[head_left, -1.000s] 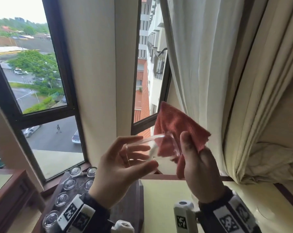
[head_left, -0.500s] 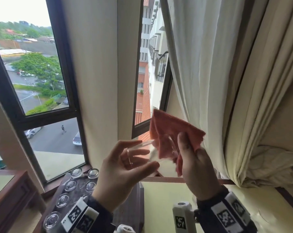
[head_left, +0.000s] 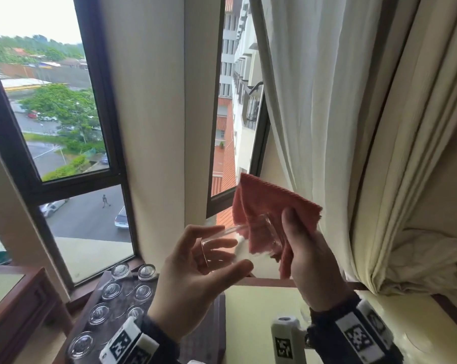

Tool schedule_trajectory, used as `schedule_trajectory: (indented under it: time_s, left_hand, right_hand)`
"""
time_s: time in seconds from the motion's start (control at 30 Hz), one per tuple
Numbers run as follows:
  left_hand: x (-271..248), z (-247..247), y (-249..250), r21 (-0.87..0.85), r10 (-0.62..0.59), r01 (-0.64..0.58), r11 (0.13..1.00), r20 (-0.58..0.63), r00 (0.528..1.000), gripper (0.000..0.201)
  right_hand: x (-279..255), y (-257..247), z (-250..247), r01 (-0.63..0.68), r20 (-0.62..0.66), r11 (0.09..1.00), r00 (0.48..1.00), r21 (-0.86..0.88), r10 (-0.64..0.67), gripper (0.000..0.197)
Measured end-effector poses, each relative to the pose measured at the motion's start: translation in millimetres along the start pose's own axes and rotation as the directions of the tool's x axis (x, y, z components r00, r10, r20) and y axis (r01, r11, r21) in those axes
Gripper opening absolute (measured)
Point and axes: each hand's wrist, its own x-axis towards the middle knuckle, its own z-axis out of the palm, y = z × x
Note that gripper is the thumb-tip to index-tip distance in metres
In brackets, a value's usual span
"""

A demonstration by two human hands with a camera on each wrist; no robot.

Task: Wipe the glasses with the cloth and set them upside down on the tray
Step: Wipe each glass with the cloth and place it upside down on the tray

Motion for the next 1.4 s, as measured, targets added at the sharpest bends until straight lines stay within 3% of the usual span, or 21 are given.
schedule_trajectory:
  time_s: [0.13,0.27,0.33,0.43,0.53,0.57,0.63,0.77,0.93,1.0,1.1,1.17,1.2,1.27,1.4]
  left_hand:
    - [7,4,1,-0.013,-0.051,0.051,0.999,-0.025,0.998,0.068]
    - [9,7,2,0.2,-0.121,0.119,0.973,-0.001,0.993,0.072]
    - [11,10,6,0.231,-0.181,0.167,0.958,0.038,0.983,0.075]
    - [16,11,8,0.217,-0.249,0.213,0.953,0.154,0.956,0.071]
    - [16,15,8,0.203,-0.292,0.238,0.95,0.298,0.909,0.063]
    - [15,16,7,0.185,-0.308,0.259,0.948,0.321,0.896,0.061]
    - [15,17,5,0.127,-0.331,0.306,0.944,0.34,0.88,0.056]
    - [19,14,8,-0.153,-0.31,0.374,0.915,0.33,0.892,0.047]
    - [34,12,27,-0.467,-0.25,0.316,0.825,0.199,0.947,0.061]
    - [38,12,33,-0.533,-0.252,0.293,0.794,0.151,0.956,0.067]
    - [39,15,38,-0.506,-0.245,0.289,0.813,0.153,0.957,0.055]
    - [40,17,38,-0.443,-0.208,0.261,0.858,0.165,0.964,0.044]
    - [40,16,36,-0.409,-0.186,0.238,0.881,0.164,0.969,0.04]
    - [40,13,32,-0.331,-0.156,0.207,0.921,0.173,0.973,0.039]
    - [37,9,23,-0.137,-0.18,0.213,0.967,0.218,0.959,0.047]
  right_hand:
    - [-12,23,10,0.011,-0.084,0.998,0.996,0.058,-0.006,0.042]
    - [-11,31,15,0.07,-0.145,0.995,0.988,0.07,-0.06,0.055]
    - [-10,30,15,0.084,-0.172,0.991,0.983,0.107,-0.065,0.052]
    - [-9,34,14,0.19,-0.177,0.982,0.967,0.012,-0.185,0.056]
    - [-7,33,15,0.339,-0.152,0.938,0.926,-0.07,-0.346,0.024]
    - [-7,33,15,0.4,-0.132,0.908,0.9,-0.124,-0.415,0.028]
    - [-6,31,14,0.449,-0.082,0.883,0.883,-0.136,-0.462,0.042]
    - [-11,33,15,0.459,0.035,0.888,0.888,-0.029,-0.458,0.038]
    - [-25,52,29,0.538,0.102,0.796,0.84,-0.277,-0.533,0.049]
    - [-27,55,36,0.565,0.162,0.687,0.813,-0.458,-0.56,0.046]
    - [-27,62,43,0.572,0.231,0.516,0.781,-0.638,-0.581,0.056]
    - [-25,65,43,0.542,0.187,0.514,0.787,-0.665,-0.587,0.081]
    - [-23,64,43,0.516,0.145,0.521,0.791,-0.68,-0.595,0.084]
    - [-20,58,44,0.468,0.1,0.53,0.808,-0.707,-0.581,0.074]
    - [-17,52,41,0.449,0.183,0.467,0.84,-0.762,-0.511,0.054]
